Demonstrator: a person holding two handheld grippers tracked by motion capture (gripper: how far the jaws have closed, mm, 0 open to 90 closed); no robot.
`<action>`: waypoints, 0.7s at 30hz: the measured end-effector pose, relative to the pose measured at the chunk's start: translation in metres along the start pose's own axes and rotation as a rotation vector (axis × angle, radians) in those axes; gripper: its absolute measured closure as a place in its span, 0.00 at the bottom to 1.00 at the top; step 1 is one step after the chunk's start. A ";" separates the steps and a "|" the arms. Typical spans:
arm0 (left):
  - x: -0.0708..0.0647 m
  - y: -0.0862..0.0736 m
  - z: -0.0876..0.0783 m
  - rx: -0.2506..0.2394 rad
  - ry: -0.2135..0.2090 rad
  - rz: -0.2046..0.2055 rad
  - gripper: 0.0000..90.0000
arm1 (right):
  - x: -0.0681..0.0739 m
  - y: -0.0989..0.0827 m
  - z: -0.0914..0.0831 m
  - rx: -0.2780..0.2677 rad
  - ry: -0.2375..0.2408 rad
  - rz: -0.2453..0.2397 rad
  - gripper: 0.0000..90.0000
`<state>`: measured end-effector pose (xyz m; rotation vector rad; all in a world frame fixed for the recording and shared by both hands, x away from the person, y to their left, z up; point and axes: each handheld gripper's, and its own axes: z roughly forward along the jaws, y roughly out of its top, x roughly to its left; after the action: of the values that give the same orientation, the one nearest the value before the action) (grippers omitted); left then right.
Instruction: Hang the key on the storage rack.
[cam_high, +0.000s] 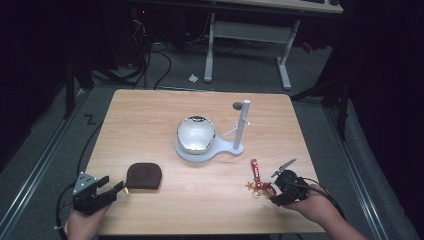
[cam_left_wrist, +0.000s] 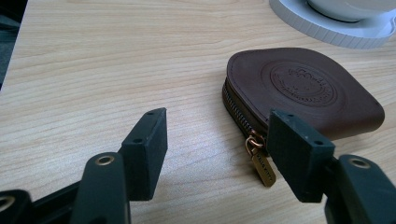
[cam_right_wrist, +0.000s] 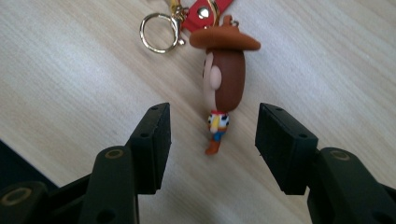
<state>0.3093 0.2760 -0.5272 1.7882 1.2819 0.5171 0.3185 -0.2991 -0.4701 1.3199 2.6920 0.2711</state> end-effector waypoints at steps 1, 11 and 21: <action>0.000 0.000 0.000 -0.001 0.000 -0.001 0.43 | 0.000 0.000 0.000 0.000 0.000 0.000 0.50; 0.000 0.000 0.002 0.007 -0.007 0.002 0.43 | -0.003 0.014 0.021 0.036 -0.020 0.007 0.61; -0.001 -0.001 0.003 0.015 -0.008 0.005 0.43 | -0.005 0.019 0.020 0.051 -0.008 -0.006 0.75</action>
<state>0.3108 0.2742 -0.5298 1.8050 1.2788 0.5035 0.3395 -0.2894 -0.4855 1.3231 2.7132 0.1968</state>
